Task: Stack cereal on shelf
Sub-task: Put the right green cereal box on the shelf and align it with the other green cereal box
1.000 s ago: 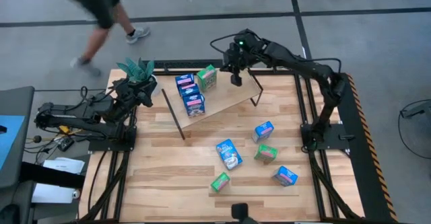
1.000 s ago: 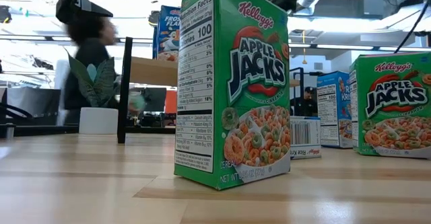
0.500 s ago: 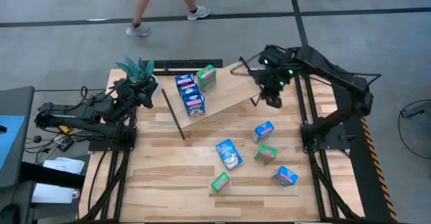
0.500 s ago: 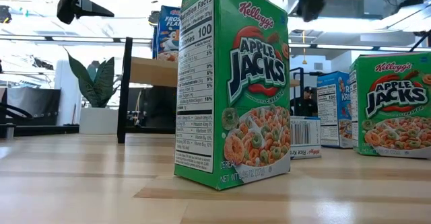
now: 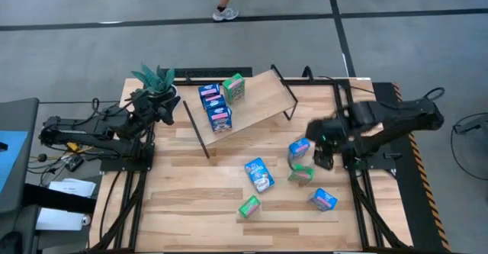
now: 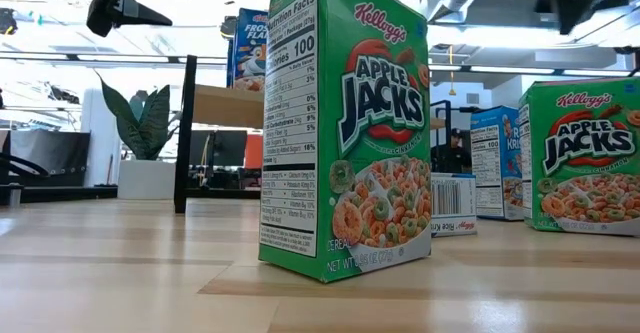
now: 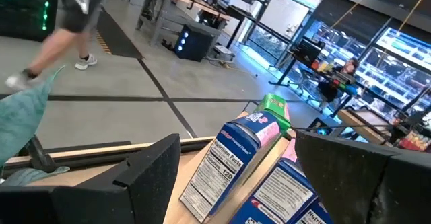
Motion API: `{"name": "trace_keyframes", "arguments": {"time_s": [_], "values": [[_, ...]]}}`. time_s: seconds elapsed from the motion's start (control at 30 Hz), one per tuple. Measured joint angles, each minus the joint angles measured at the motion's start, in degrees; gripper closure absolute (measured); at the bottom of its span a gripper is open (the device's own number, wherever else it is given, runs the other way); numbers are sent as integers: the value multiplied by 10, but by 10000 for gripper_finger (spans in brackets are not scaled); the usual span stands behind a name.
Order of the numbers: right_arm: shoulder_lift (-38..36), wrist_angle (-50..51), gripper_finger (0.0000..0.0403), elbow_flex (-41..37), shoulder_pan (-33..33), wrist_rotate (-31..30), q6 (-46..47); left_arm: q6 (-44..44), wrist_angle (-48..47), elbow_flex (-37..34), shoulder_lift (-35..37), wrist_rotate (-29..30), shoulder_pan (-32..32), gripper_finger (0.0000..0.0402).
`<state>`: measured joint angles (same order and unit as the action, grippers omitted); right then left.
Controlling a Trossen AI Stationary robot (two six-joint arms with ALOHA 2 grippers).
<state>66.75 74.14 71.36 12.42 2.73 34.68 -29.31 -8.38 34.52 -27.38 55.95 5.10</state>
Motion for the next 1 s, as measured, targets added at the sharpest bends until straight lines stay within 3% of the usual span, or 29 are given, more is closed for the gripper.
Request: {"name": "trace_keyframes", "arguments": {"time_s": [0.17,0.37,0.6,0.9,1.0], "values": [[-23,-80,143,-78,101,-56,114,12,0,0,0,-2,0,119],[-3,-127,142,-122,155,-60,163,11,0,0,0,-2,0,119],[35,-148,134,-152,151,-63,146,9,0,0,0,-2,0,119],[57,-162,36,-155,143,-61,129,6,0,0,0,-2,0,119],[57,-161,26,-155,135,-62,128,6,1,0,0,-1,0,119]]}}
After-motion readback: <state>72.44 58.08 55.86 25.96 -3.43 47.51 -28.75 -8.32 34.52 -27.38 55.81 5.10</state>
